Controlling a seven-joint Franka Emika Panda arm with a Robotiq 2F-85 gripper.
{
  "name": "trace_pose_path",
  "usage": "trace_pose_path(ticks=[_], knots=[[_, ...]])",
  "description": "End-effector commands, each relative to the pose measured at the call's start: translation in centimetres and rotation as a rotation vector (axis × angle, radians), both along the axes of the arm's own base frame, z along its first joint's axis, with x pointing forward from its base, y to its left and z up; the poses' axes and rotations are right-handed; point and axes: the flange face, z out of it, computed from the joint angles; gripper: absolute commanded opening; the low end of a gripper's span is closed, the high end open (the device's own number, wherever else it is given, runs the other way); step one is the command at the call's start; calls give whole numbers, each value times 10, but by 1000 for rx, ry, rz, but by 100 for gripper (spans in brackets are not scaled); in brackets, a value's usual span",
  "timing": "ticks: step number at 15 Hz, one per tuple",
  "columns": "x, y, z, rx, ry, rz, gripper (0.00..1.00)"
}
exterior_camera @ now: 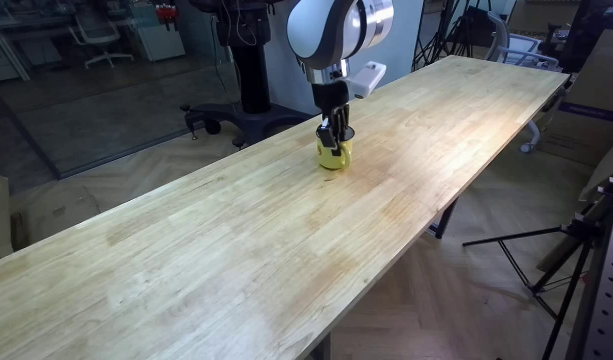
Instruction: Move the cup towards you
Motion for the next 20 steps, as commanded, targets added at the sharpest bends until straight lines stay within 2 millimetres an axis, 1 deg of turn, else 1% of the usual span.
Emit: trace_pose_path(ticks=[1, 3, 5, 7, 8, 9, 12, 13, 15, 17, 20], knots=[[8, -2, 1, -30, -3, 1, 2], [8, -3, 3, -24, -1, 2, 0], [8, -3, 3, -15, 6, -3, 3], [6, -4, 4, 3, 21, -8, 3], [2, -1, 1, -7, 5, 8, 3], [2, -1, 1, -7, 6, 10, 11], [2, -1, 1, -8, 6, 11, 11], [2, -1, 1, -7, 6, 11, 3], [0, -5, 7, -28, 30, 5, 3], [-7, -8, 10, -60, 67, 3, 3], [-22, -18, 15, -97, 165, -21, 3]])
